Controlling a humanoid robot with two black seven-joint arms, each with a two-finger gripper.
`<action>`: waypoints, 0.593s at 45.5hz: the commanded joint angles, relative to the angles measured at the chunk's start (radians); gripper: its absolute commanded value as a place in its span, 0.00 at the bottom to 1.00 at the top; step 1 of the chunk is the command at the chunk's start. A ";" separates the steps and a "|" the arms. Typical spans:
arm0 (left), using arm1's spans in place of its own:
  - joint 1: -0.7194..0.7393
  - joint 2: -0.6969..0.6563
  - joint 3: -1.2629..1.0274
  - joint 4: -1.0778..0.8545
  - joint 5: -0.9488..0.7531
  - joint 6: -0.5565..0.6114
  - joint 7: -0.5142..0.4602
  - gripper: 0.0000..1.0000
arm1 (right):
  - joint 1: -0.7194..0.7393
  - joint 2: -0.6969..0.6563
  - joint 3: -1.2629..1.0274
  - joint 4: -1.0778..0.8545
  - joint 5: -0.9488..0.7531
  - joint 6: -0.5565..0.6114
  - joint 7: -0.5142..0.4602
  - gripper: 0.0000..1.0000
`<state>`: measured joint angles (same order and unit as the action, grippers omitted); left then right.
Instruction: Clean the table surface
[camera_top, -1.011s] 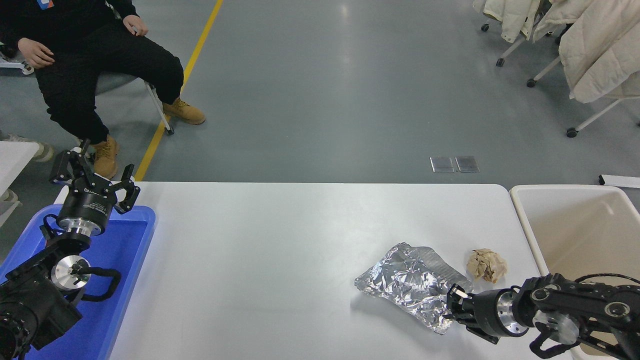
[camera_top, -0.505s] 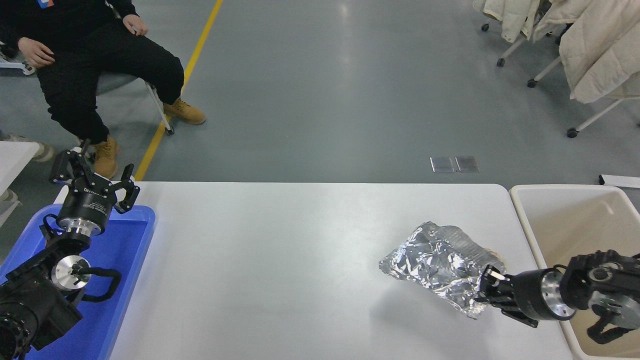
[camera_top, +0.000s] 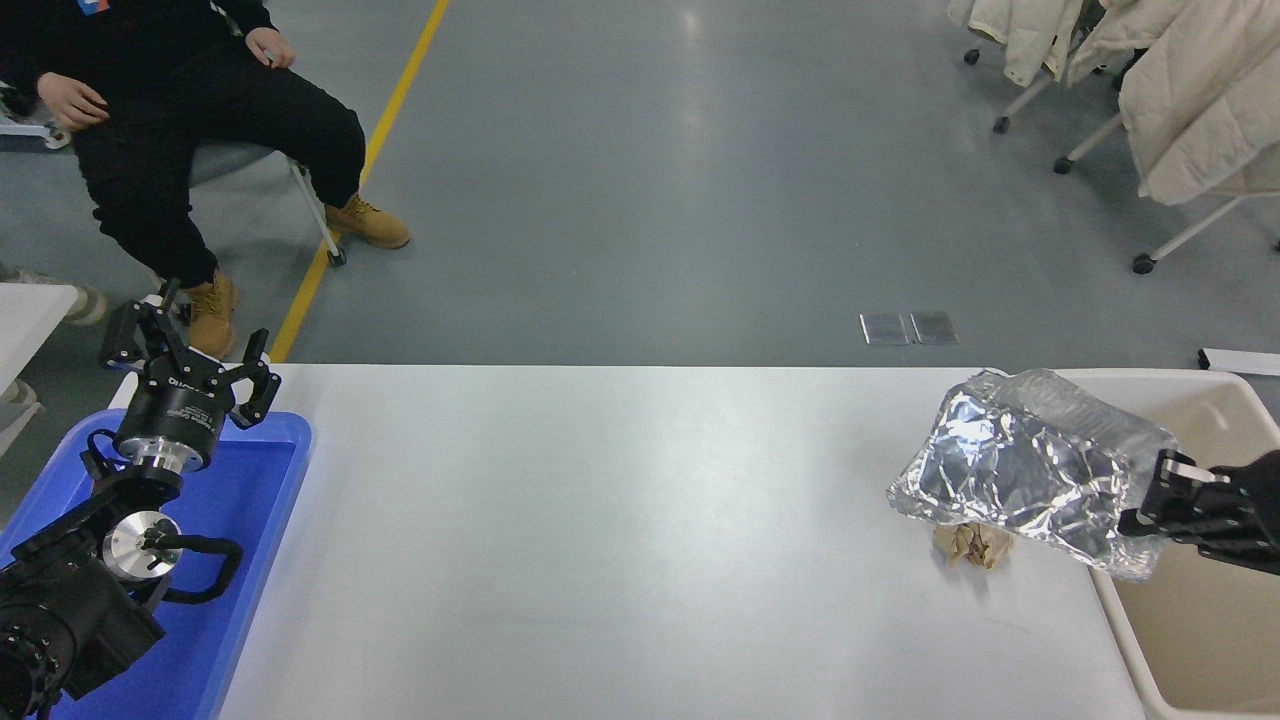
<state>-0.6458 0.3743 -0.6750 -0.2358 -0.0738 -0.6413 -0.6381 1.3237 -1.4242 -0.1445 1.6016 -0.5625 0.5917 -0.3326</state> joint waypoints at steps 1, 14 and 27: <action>0.000 0.000 0.000 0.001 0.000 0.000 0.000 1.00 | 0.062 -0.090 0.008 0.005 -0.037 0.114 -0.005 0.00; 0.000 0.000 0.000 0.001 0.000 0.000 0.000 1.00 | 0.058 -0.078 0.008 -0.018 -0.054 0.111 -0.005 0.00; 0.000 0.000 0.000 0.001 0.000 0.000 0.000 1.00 | 0.013 0.056 -0.009 -0.302 -0.074 -0.019 0.010 0.00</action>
<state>-0.6458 0.3743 -0.6750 -0.2353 -0.0743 -0.6413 -0.6381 1.3746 -1.4526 -0.1448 1.4787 -0.6310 0.6633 -0.3326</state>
